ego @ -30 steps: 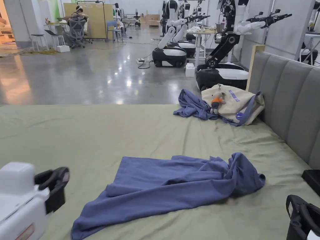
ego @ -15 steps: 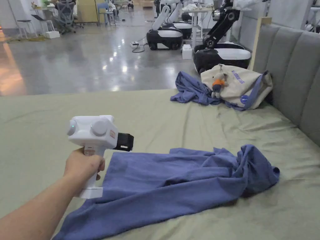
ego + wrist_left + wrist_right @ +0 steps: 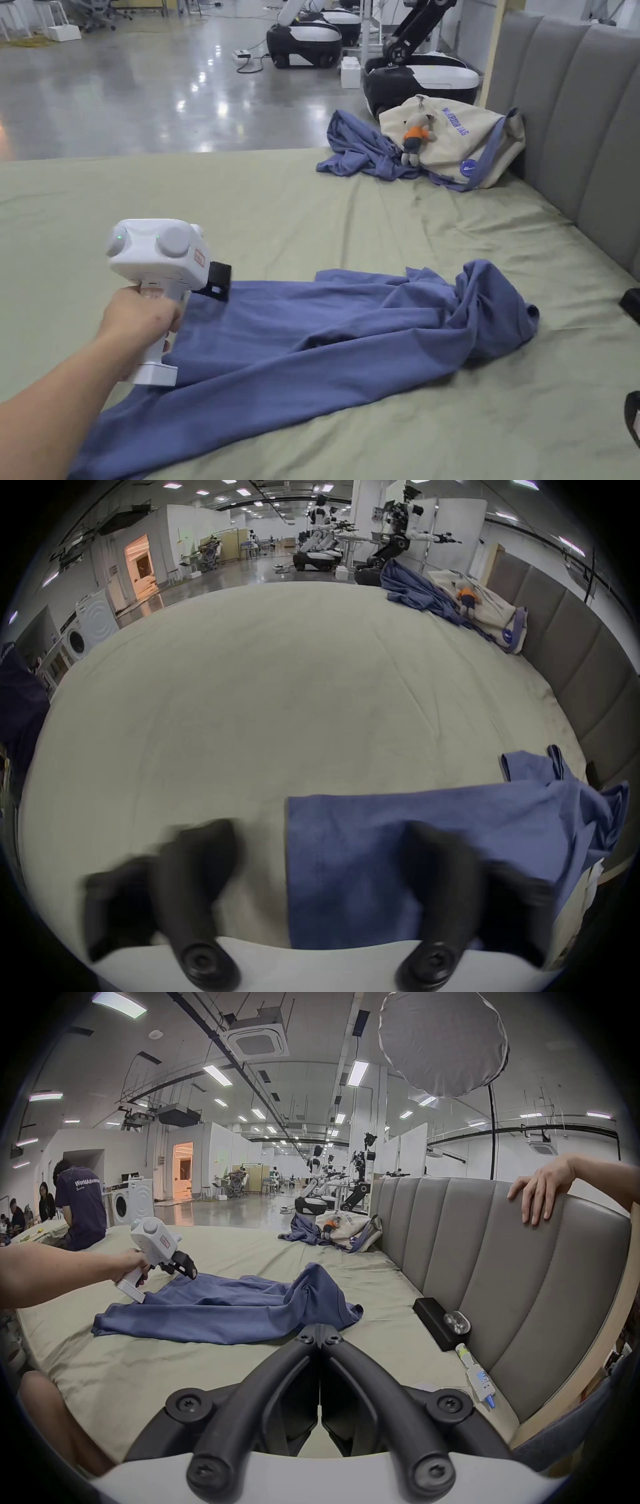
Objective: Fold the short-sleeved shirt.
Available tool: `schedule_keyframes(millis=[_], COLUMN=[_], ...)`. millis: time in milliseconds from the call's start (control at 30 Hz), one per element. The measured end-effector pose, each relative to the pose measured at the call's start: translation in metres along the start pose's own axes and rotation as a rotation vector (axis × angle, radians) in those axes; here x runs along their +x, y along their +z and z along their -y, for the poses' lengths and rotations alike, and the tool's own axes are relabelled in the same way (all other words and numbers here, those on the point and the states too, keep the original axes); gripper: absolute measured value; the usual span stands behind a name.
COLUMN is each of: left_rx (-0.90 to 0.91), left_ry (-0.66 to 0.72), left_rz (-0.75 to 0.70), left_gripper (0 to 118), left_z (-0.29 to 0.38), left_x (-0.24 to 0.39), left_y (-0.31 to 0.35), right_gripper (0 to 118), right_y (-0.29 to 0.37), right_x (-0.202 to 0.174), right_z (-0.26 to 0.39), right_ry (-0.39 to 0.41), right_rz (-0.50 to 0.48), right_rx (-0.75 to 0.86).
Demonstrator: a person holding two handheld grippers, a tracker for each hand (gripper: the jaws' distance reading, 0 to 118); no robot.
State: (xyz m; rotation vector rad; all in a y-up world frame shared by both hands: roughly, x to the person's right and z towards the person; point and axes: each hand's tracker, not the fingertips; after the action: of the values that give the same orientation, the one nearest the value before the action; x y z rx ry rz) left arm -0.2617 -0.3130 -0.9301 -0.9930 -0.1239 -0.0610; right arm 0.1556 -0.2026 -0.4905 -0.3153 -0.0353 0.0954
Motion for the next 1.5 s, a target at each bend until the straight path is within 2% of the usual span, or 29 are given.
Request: schedule_keyframes(millis=[33, 100, 233, 400, 467, 533, 567, 600, 633, 667, 700, 733, 767, 833, 867, 933, 1000, 1100, 1167, 1200, 1267, 1333, 1367, 1400, 1433, 1500], left_rx=[0.012, 0.028, 0.032, 0.063, 0.078, 0.085, 0.09, 0.098, 0.104, 0.103, 0.104, 0.104, 0.104, 0.105, 0.107, 0.101, 0.099, 0.096, 0.095, 0.095, 0.094, 0.086, 0.083, 0.084, 0.086, 0.085], left_ry=[-0.049, -0.094, -0.113, -0.07, -0.068, -0.048, -0.056, -0.066, -0.075, -0.076, -0.073, -0.068, -0.067, -0.063, -0.063, -0.072, -0.077, -0.087, -0.093, -0.095, -0.096, -0.091, -0.09, -0.089, -0.086, -0.077], left_rz=[-0.022, 0.028, 0.021, 0.05, 0.078, 0.097, 0.1, 0.1, 0.1, 0.1, 0.104, 0.109, 0.111, 0.12, 0.124, 0.129, 0.133, 0.139, 0.14, 0.138, 0.137, 0.141, 0.141, 0.141, 0.142, 0.146], left_gripper=[43, 7, 6, 6, 6, 6, 6, 6, 6, 6, 6, 6, 6, 6, 6, 6, 6, 6, 6, 6, 6, 6, 6, 6, 6, 6], left_z=[0.005, 0.012, 0.031, 0.019, 0.021, 0.02, 0.022, 0.024, 0.026, 0.022, 0.022, 0.023, 0.024, 0.021, 0.022, 0.019, 0.019, 0.015, 0.013, 0.012, 0.01, 0.01, 0.01, 0.01, 0.011, 0.012], left_x=[0.008, 0.018, 0.038, 0.023, 0.024, 0.02, 0.021, 0.024, 0.026, 0.02, 0.02, 0.021, 0.022, 0.018, 0.02, 0.018, 0.02, 0.016, 0.015, 0.015, 0.015, 0.012, 0.012, 0.012, 0.011, 0.011], left_y=[0.005, 0.012, 0.039, 0.06, 0.071, 0.078, 0.082, 0.085, 0.088, 0.085, 0.087, 0.088, 0.09, 0.088, 0.088, 0.084, 0.084, 0.079, 0.078, 0.077, 0.077, 0.074, 0.074, 0.073, 0.074, 0.073], right_gripper=[2, 2, 2, 3, 7, 43, 70, 87, 94, 94, 109, 110, 110, 110, 110, 110, 109, 107, 106, 102, 85, 76, 62, 34, 15, 11], right_y=[0.0, 0.001, 0.001, -0.01, -0.022, -0.046, -0.062, -0.083, -0.107, -0.131, -0.161, -0.189, -0.219, -0.276, -0.296, -0.339, -0.37, -0.392, -0.404, -0.406, -0.407, -0.401, -0.398, -0.397, -0.394, -0.385], right_x=[0.0, -0.001, 0.0, 0.01, 0.019, 0.034, 0.039, 0.044, 0.049, 0.054, 0.06, 0.065, 0.069, 0.075, 0.081, 0.097, 0.105, 0.099, 0.1, 0.098, 0.099, 0.095, 0.094, 0.094, 0.093, 0.089], right_z=[0.0, 0.0, -0.001, -0.015, -0.025, -0.041, -0.049, -0.058, -0.065, -0.071, -0.076, -0.079, -0.082, -0.081, -0.076, -0.063, -0.051, -0.041, -0.031, -0.026, -0.018, -0.017, -0.018, -0.019, -0.021, -0.026], right_ry=[0.001, 0.006, -0.004, 0.019, 0.025, 0.008, 0.013, 0.028, 0.028, 0.009, -0.017, -0.038, -0.055, -0.025, -0.067, -0.243, -0.292, -0.178, -0.214, -0.25, -0.292, -0.265, -0.232, -0.219, -0.209, -0.197], right_rz=[0.001, -0.001, -0.01, -0.022, -0.018, -0.035, -0.03, -0.009, -0.005, -0.013, -0.019, -0.01, 0.006, 0.072, 0.057, 0.049, 0.106, 0.12, 0.059, 0.082, 0.053, 0.067, 0.059, 0.044, 0.053, 0.015], right_rx=[-0.001, 0.002, -0.003, -0.013, -0.022, -0.03, -0.045, -0.088, -0.112, -0.156, -0.177, -0.213, -0.295, -0.415, -0.444, -0.54, -0.618, -0.685, -0.729, -0.762, -0.778, -0.771, -0.754, -0.757, -0.755, -0.75])
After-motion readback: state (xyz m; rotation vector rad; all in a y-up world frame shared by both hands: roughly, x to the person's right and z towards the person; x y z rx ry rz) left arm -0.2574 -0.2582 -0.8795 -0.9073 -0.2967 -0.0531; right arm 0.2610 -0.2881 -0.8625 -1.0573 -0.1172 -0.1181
